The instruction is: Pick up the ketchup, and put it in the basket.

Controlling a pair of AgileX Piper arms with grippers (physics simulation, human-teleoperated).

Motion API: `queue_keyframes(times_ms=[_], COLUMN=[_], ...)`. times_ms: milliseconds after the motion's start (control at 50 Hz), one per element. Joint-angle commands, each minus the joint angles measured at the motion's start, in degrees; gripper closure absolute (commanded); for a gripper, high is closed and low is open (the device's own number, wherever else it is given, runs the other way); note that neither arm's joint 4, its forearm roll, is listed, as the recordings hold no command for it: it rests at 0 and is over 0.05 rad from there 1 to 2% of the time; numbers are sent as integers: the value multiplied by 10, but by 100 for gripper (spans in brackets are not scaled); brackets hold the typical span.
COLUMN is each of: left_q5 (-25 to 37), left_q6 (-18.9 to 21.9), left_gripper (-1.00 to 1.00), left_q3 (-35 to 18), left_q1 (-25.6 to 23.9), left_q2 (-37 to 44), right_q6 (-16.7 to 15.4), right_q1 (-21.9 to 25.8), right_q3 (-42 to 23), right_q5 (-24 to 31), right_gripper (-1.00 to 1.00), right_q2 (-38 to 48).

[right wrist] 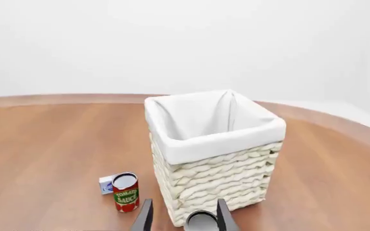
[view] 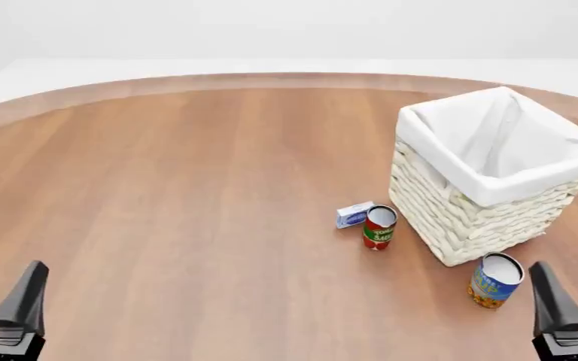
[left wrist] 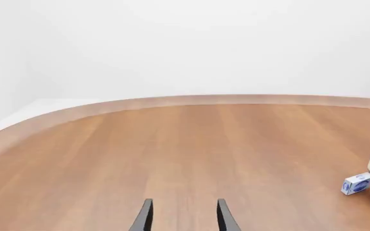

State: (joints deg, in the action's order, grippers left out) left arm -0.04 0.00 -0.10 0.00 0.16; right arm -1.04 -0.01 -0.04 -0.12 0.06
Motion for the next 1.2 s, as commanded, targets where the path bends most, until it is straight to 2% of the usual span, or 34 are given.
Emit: queue_keyframes(times_ms=[20,400,700,880,900,1020,1200], left_q5=[-1,-1,-1,-1,-1,-1,-1], left_q6=[0,0,0,0,0,0,0], left_gripper=[-100,-100,-100,-100,-100,-100,-100], left_q3=[-1,-1,-1,-1,-1,-1,-1], left_q1=[0,0,0,0,0,0,0], left_q2=[3,3,3,3,3,3,3], right_q6=[-15,-23,-43,-49,-55,-66,-57], right_q1=[3,34,110,130,148,175,199], right_q3=[-1,-1,0,0,0,0,0], right_q5=[-3,1,15,18,21,21,9], right_gripper=[-100,-100,-100,-100,-100,-100,-100], right_q2=[4,8,3,1,1,8,28])
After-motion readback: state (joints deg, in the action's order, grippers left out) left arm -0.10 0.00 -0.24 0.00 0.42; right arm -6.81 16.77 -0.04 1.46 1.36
